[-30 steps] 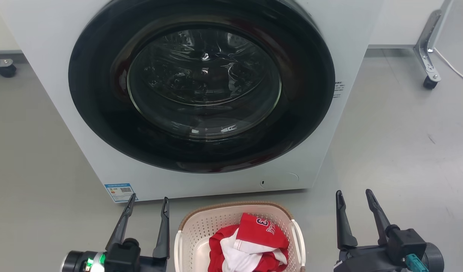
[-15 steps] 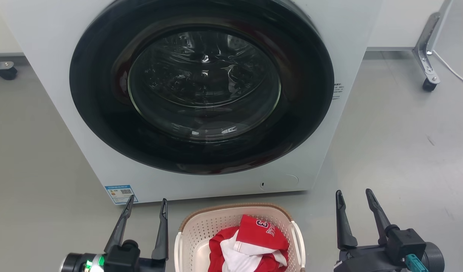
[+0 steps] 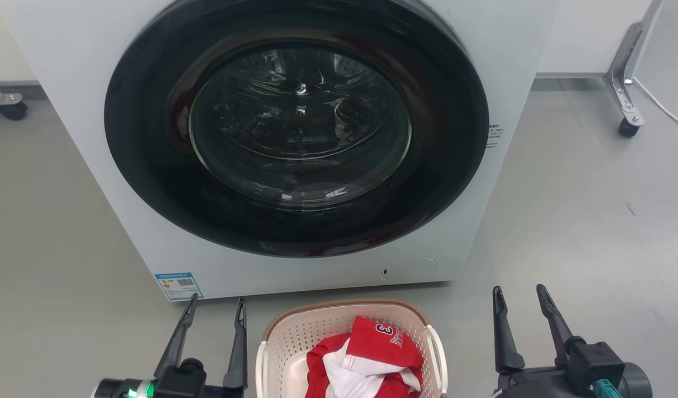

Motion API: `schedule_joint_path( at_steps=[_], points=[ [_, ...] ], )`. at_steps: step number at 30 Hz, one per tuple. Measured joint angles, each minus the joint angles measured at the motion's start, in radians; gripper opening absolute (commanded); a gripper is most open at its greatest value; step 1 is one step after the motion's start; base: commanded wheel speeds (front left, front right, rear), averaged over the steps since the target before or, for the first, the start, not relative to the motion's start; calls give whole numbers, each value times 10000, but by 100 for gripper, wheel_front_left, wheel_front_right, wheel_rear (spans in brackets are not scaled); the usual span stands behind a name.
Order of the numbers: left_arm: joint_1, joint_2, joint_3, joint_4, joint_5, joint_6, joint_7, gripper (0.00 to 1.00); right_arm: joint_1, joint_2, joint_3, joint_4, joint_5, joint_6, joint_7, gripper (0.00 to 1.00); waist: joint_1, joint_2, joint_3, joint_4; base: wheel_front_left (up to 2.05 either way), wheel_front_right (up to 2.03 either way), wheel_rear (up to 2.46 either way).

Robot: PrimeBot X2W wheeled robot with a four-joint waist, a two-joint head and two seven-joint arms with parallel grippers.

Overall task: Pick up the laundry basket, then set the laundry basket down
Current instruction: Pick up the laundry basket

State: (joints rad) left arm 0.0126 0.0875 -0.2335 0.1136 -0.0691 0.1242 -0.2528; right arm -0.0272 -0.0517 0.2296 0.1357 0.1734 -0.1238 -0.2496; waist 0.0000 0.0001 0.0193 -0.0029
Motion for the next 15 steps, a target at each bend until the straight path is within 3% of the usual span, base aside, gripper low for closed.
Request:
schedule_joint_path(
  at_steps=[15],
  points=[
    [-312, -167, 119, 4, -566, -111, 0, 100, -291, 4, -349, -176, -23, 186, -2, 100, 0, 0, 1021, 27, 0, 0, 0]
  ],
)
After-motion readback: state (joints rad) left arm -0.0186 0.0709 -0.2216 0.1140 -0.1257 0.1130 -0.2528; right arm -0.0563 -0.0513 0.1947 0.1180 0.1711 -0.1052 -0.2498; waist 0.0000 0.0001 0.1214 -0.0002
